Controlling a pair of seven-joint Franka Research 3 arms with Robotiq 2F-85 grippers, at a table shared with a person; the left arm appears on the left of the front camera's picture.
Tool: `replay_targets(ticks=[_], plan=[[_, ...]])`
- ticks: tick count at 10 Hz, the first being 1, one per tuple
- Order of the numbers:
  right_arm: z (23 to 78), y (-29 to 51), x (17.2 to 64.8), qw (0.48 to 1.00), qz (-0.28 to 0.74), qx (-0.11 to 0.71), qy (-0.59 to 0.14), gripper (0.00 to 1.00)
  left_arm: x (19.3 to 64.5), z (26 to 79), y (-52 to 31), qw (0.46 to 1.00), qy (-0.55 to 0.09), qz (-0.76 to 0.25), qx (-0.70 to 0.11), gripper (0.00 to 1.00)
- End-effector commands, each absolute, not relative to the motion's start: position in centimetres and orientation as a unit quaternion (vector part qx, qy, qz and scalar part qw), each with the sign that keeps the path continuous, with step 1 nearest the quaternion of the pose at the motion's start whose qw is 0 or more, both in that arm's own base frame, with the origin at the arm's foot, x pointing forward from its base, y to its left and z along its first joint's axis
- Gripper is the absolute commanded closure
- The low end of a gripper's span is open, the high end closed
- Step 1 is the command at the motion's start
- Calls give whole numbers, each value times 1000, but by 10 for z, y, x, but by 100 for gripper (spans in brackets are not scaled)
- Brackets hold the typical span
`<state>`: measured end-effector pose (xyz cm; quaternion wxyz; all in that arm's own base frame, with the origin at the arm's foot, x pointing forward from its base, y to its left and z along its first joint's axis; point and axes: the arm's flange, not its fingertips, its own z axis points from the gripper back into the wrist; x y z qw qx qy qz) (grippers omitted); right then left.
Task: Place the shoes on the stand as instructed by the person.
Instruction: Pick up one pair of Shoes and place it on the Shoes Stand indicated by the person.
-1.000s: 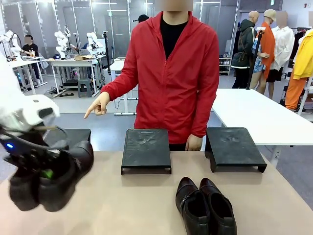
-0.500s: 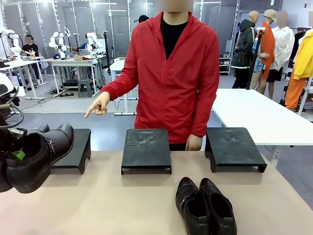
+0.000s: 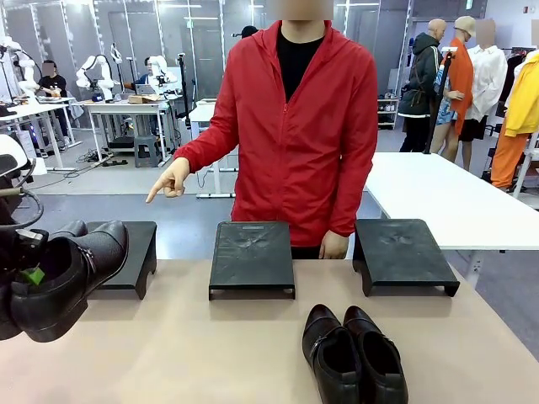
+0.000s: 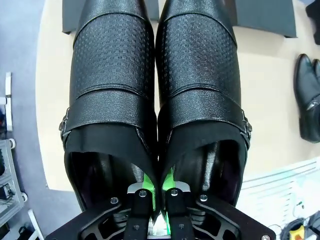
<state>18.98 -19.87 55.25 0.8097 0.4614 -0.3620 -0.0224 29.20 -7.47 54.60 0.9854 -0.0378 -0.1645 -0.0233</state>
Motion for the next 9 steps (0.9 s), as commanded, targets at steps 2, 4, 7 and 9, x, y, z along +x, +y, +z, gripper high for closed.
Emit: replay_targets(ticks=[2, 4, 7, 9], plan=[[553, -199, 189, 807, -14, 462, -369, 0, 303, 545, -53, 974, -217, -61, -31, 93], [553, -199, 189, 807, -14, 462, -369, 0, 341, 540, -37, 972, -225, -63, -34, 93], [553, -199, 189, 807, -14, 462, -369, 0, 405, 538, -25, 962, -265, -67, -16, 93], [553, -199, 189, 807, -14, 462, -369, 0, 449, 531, -17, 953, -292, -81, 2, 93]])
